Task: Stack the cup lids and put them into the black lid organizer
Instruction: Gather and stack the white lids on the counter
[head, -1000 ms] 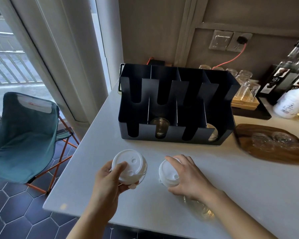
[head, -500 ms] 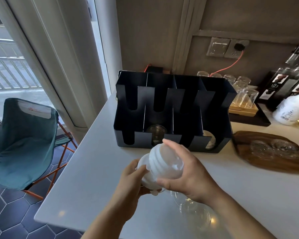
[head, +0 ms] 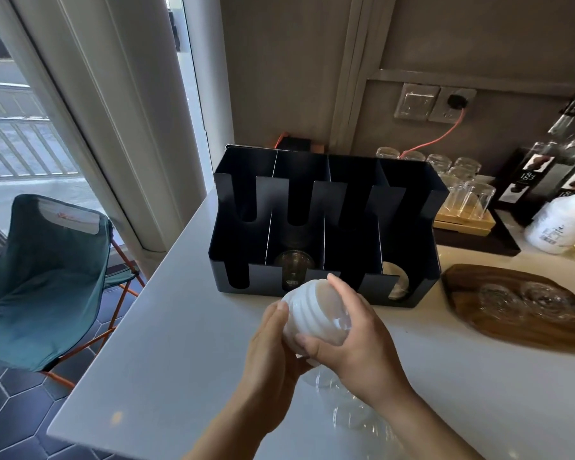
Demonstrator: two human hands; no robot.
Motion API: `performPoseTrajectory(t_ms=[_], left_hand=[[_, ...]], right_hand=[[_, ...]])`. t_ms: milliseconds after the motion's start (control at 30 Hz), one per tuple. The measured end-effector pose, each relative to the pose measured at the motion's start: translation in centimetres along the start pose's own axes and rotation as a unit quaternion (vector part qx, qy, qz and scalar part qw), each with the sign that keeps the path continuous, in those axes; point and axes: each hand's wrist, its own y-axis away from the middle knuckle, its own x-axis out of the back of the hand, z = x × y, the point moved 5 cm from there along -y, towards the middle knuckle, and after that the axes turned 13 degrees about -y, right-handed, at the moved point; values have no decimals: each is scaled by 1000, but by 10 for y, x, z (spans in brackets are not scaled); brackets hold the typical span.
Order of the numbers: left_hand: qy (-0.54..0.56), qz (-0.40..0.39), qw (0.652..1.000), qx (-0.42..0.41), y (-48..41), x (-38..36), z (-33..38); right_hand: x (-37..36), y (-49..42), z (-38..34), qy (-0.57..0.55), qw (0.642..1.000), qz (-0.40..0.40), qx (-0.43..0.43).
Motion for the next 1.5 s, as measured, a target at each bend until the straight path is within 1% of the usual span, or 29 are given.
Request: performPoseTrajectory(t_ms=[167, 233, 367, 400, 467, 533, 600, 633, 767, 933, 1033, 1200, 1267, 1400, 1500], left_hand=[[-71, -55, 996, -14, -5, -6, -2], [-81, -88, 993, -13, -7, -7, -4], [-64, -142, 987, -27, -6, -11, -2], [-62, -149, 986, -32, -6, -12, -1], [-64, -156, 985, -43, -6, -14, 3], [-73, -148, 985, -54, -8, -14, 8], [-79, -133, 987, -52, -12, -12, 10], [-79, -128, 987, -47, -14, -10, 11], [-81, -105, 991, -33, -16, -9, 13], [-82, -80, 993, -33, -20, -9, 17], [-77, -69, 994, -28, -21, -7, 21], [-73, -51, 996, -13, -25, -1, 27], [-93, -48, 994, -16, -26, -1, 30], [-109, -46, 993, -20, -25, -1, 32], [-123, -45, 991, -20, -25, 0, 33]], right_hand=[[5, 1, 4, 35, 999, 29, -24], [8, 1, 7, 42, 998, 31, -44], [17, 0, 6, 100, 992, -1, -76], [19, -2, 6, 103, 991, -11, -80], [20, -4, 8, 72, 993, -33, -82], [21, -5, 10, -8, 994, -64, -90], [20, -4, 11, -101, 985, -98, -102], [21, -4, 11, -126, 980, -111, -105], [28, -8, 13, -130, 979, -120, -104], [37, -15, 14, -168, 971, -149, -86], [38, -19, 14, -182, 970, -147, -71], [36, -21, 11, -248, 951, -174, -67], [37, -24, 10, -223, 953, -193, -60], [36, -32, 7, -101, 974, -200, -26], [39, -38, 2, -41, 977, -207, -10]])
